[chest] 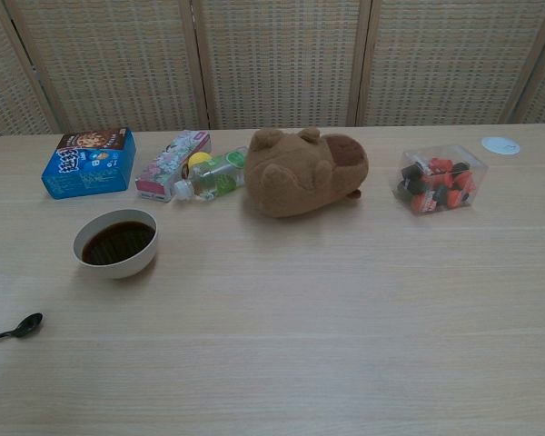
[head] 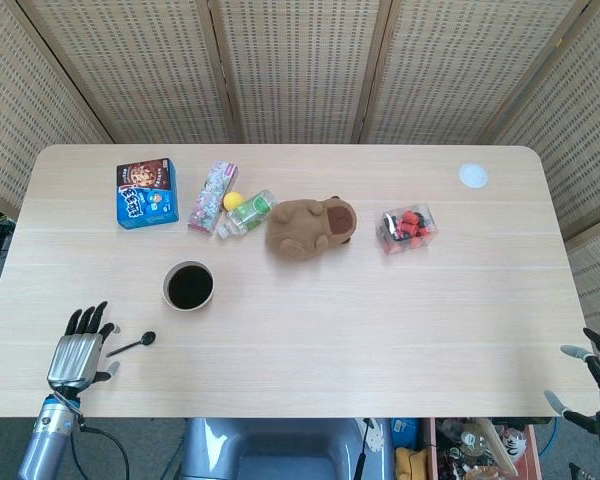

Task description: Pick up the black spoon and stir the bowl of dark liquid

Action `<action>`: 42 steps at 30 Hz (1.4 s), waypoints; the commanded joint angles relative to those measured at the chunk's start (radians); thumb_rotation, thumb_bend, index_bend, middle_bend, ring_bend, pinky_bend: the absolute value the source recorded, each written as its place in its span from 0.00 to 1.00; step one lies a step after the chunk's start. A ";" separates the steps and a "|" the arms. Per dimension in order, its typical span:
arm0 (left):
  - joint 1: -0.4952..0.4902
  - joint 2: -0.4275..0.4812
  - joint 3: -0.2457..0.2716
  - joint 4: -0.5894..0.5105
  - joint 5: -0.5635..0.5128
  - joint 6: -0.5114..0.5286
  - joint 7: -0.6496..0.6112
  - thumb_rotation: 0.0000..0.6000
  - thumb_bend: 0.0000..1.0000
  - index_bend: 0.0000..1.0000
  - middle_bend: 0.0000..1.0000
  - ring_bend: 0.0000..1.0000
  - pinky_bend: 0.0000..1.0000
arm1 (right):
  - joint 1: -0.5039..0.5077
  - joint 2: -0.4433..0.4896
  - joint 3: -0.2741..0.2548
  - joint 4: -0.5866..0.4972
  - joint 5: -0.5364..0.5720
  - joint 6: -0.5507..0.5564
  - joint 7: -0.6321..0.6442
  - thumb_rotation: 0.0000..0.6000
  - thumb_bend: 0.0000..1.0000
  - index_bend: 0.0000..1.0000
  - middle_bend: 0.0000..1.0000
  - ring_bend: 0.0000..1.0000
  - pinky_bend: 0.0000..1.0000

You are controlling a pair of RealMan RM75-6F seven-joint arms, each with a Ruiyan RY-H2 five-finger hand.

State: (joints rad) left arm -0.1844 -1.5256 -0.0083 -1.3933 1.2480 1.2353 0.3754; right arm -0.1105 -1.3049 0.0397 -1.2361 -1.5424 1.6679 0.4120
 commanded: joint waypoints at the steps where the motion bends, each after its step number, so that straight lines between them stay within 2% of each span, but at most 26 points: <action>1: 0.003 -0.016 -0.009 0.014 -0.008 0.007 0.004 1.00 0.26 0.32 0.00 0.00 0.00 | -0.001 0.000 0.000 0.000 0.001 -0.001 0.000 1.00 0.30 0.35 0.21 0.10 0.24; 42: -0.097 -0.122 -0.065 0.162 -0.079 -0.115 0.037 1.00 0.26 0.32 0.00 0.00 0.00 | -0.009 0.001 0.003 -0.002 0.018 -0.018 -0.010 1.00 0.30 0.35 0.21 0.10 0.24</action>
State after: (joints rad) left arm -0.2796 -1.6458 -0.0714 -1.2337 1.1703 1.1216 0.4137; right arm -0.1195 -1.3044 0.0425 -1.2381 -1.5248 1.6496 0.4022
